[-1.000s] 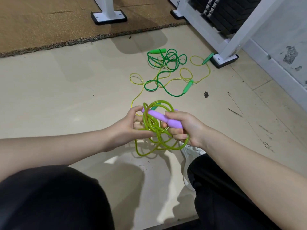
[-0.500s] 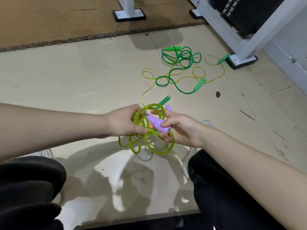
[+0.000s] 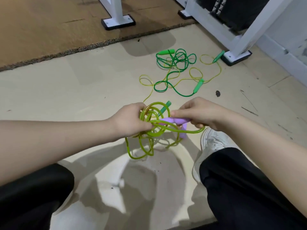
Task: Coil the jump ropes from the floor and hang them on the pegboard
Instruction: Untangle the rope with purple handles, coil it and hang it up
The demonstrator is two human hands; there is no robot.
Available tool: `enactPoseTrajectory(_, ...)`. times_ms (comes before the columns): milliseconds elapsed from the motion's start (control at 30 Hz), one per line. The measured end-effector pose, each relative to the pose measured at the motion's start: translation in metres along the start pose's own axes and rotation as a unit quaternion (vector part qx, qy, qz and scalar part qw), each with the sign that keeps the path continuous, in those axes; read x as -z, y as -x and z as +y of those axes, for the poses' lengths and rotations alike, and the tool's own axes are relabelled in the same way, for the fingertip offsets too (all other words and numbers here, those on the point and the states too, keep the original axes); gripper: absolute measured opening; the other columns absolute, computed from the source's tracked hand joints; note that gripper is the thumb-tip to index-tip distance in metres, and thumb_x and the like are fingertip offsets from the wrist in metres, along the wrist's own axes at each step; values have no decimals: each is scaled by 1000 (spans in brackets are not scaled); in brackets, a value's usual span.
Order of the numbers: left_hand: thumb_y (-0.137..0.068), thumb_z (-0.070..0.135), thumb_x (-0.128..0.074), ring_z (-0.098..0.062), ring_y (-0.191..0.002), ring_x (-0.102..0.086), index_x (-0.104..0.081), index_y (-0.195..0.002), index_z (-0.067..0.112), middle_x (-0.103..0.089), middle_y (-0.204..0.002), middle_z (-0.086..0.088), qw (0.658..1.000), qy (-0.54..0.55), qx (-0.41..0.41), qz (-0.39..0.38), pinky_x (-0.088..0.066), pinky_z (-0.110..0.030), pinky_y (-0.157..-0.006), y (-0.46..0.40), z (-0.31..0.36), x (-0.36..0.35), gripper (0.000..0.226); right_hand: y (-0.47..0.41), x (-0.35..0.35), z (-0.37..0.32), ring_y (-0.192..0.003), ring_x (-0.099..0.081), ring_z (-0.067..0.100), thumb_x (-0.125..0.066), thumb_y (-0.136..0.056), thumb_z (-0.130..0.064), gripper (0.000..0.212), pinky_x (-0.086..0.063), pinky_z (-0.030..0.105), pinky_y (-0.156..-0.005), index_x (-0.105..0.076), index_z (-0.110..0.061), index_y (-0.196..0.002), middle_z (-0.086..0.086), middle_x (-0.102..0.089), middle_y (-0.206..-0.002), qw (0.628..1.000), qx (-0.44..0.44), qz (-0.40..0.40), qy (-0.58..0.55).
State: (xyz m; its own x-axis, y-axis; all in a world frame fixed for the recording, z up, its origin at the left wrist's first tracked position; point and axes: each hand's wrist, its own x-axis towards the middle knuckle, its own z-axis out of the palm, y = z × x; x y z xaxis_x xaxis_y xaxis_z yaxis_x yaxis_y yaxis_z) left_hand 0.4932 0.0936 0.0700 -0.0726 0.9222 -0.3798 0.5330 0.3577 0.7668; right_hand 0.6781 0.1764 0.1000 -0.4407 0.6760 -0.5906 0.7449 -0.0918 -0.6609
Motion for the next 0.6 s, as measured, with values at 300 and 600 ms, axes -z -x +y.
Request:
enactPoseTrajectory(300, -71, 27, -68, -18, -67, -52, -66, -73, 17, -53, -77, -6, 993, -21, 4, 112, -45, -31, -68, 12, -44, 19, 10, -4, -21, -7, -56, -57, 19, -62, -84, -21, 9, -48, 50, -65, -59, -12, -83, 6, -55, -72, 999, 41, -26, -7)
enactPoseTrajectory(600, -88, 16, -53, -17, -65, -52, -58, -83, 10, -55, -78, -9, 984, 155, 87, 3, -46, -17, -54, -3, -38, 4, 9, 4, -8, -3, -48, -44, 15, -50, -59, -25, 19, -46, 29, -47, -53, -8, -66, 0, -44, -55, 995, 69, 63, -32)
